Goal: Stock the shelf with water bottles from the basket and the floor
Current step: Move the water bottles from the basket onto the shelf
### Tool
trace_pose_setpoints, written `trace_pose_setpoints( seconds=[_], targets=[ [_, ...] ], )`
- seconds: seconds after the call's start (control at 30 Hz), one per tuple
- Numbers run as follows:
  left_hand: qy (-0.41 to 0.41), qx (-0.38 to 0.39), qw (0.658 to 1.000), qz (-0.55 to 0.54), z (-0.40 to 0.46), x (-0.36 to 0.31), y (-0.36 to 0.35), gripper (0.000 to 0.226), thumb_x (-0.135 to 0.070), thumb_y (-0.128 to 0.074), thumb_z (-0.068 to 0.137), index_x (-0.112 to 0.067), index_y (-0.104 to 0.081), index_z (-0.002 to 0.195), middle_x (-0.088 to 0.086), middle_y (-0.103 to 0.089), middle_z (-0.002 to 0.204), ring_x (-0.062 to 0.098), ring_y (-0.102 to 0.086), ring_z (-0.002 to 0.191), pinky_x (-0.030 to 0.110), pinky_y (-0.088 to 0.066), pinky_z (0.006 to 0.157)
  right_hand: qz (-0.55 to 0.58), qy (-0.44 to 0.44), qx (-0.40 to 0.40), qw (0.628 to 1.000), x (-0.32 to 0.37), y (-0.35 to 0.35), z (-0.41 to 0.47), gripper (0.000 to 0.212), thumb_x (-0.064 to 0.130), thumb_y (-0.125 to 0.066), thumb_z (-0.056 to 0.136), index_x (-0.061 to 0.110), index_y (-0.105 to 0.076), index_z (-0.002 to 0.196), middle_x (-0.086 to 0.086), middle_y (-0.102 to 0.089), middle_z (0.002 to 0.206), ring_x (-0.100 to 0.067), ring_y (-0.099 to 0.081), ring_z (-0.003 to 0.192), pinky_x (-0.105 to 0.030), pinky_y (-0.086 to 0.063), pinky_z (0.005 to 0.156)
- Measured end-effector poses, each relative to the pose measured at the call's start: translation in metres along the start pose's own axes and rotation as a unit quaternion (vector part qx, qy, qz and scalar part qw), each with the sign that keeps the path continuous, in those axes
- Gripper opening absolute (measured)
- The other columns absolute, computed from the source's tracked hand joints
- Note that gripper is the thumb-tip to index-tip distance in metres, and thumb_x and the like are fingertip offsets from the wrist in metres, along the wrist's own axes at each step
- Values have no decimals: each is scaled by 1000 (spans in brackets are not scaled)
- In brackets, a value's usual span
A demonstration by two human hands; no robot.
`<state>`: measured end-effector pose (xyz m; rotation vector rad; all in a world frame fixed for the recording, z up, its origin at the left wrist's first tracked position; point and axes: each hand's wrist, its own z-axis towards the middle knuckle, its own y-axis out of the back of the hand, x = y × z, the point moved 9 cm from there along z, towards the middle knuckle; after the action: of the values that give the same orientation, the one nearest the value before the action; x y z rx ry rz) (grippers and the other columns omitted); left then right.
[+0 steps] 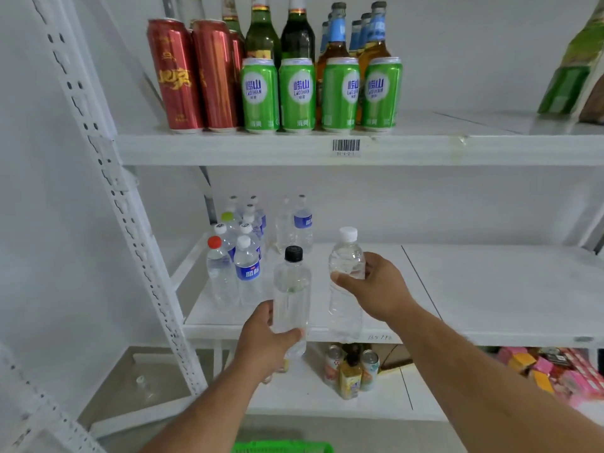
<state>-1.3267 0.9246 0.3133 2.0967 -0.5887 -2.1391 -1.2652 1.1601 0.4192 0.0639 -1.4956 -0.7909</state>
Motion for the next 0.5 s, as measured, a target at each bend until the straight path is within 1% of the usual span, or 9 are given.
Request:
trace_pose_setpoints(
  seconds=[0.07, 0.13, 0.17, 0.23, 0.3, 0.33, 0.43, 0.47, 0.5],
  targets=[
    [-1, 0, 1000, 5, 25, 4, -3, 57, -32, -85, 66, -38, -54, 113, -19, -65, 103, -6, -61, 94, 17, -48, 68, 6, -3, -7, 1000, -4, -7, 20, 49, 51, -79, 75, 29, -62, 116, 14, -67, 102, -7, -65, 88, -28, -53, 76],
    [-1, 3, 1000, 17, 46, 5, -5, 56, -30, -85, 68, -37, -54, 114, -20, -64, 102, -4, -61, 96, 16, -47, 71, 16, -4, -12, 1000, -6, -14, 36, 42, 48, -80, 74, 33, -63, 109, 15, -65, 98, -5, -65, 84, -23, -49, 68],
    [1, 4, 1000, 23, 58, 7, -7, 58, -30, -85, 68, -36, -54, 116, -20, -64, 104, 0, -61, 98, 18, -48, 75, 19, -5, -13, 1000, -8, -17, 46, 36, 46, -81, 74, 36, -63, 103, 16, -66, 95, -4, -65, 82, -22, -48, 66],
    [6, 1, 1000, 25, 81, 11, -9, 64, -30, -85, 68, -30, -55, 124, -13, -64, 113, 9, -60, 107, 28, -50, 88, 20, -10, -10, 1000, -12, -24, 65, 28, 44, -82, 74, 41, -60, 92, 17, -67, 89, -1, -65, 79, -21, -47, 64],
    [10, -2, 1000, 21, 102, 15, -12, 68, -31, -86, 67, -28, -54, 127, -10, -63, 119, 12, -59, 112, 34, -50, 95, 14, -11, -4, 1000, -15, -31, 84, 29, 44, -81, 74, 41, -62, 95, 19, -68, 89, -1, -66, 80, -21, -48, 65],
    [13, -1, 1000, 18, 112, 17, -15, 65, -31, -86, 67, -31, -55, 124, -12, -63, 117, 12, -59, 111, 32, -50, 93, 10, -12, -1, 1000, -17, -34, 94, 31, 45, -81, 74, 40, -63, 98, 20, -68, 90, -1, -66, 81, -21, -48, 66],
    [13, -4, 1000, 9, 142, 19, -21, 49, -31, -87, 65, -44, -56, 100, -21, -65, 101, 0, -61, 99, 17, -47, 74, -3, -8, 6, 1000, -26, -45, 125, 29, 45, -80, 73, 39, -66, 97, 20, -70, 85, 3, -65, 77, -17, -45, 63],
    [12, -9, 1000, 5, 153, 20, -23, 47, -30, -87, 64, -46, -56, 95, -23, -65, 98, -2, -61, 96, 14, -45, 70, -7, -7, 8, 1000, -30, -48, 136, 28, 46, -80, 73, 39, -66, 96, 21, -69, 84, 4, -64, 76, -17, -44, 62],
    [12, -14, 1000, 0, 163, 21, -26, 46, -28, -87, 64, -45, -56, 94, -22, -66, 97, -2, -61, 95, 15, -46, 70, -8, -8, 11, 1000, -34, -52, 147, 28, 46, -80, 72, 41, -65, 95, 21, -69, 85, 4, -64, 75, -17, -44, 62]
  ],
)
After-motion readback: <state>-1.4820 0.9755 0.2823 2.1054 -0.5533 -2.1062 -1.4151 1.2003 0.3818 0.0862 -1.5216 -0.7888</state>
